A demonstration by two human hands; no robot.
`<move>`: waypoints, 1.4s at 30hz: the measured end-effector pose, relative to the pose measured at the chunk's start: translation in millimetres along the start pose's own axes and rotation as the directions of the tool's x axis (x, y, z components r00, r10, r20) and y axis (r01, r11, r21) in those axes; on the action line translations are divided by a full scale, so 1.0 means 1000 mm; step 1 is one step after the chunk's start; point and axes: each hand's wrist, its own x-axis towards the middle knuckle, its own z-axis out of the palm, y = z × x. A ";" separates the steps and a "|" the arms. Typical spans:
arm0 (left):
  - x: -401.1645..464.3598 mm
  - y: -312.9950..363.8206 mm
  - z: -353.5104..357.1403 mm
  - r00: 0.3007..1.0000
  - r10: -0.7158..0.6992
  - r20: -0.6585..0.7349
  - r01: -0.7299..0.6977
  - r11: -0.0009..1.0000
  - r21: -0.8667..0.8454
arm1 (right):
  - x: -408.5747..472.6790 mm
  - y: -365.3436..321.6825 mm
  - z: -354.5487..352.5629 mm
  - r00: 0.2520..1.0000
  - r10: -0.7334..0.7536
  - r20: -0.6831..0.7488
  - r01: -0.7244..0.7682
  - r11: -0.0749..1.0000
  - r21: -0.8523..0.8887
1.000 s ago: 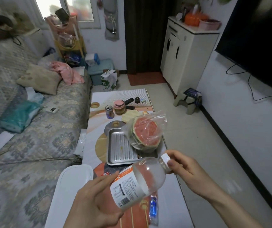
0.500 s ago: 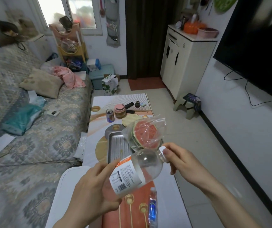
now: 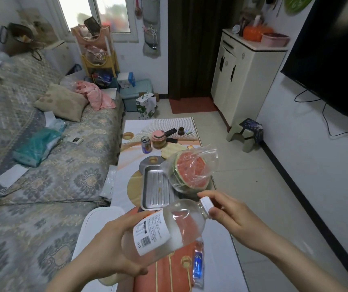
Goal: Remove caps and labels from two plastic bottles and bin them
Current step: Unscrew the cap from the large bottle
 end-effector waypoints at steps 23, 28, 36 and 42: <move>-0.008 -0.002 -0.009 0.997 0.025 -0.074 -0.030 0.997 -0.069 | 0.011 -0.027 -0.025 0.999 0.020 0.039 -0.023 0.997 0.075; -0.009 0.000 -0.012 0.996 0.016 -0.090 -0.019 0.999 -0.039 | 0.014 -0.024 -0.018 0.999 -0.029 -0.025 0.029 0.999 0.027; -0.008 0.003 -0.010 0.995 -0.010 -0.101 0.005 0.999 -0.042 | 0.009 -0.015 -0.022 0.999 -0.029 0.023 0.026 0.992 0.121; -0.002 0.007 -0.008 0.996 0.016 -0.088 -0.018 1.000 -0.024 | 0.013 -0.018 -0.023 0.999 0.046 -0.028 -0.044 0.998 0.053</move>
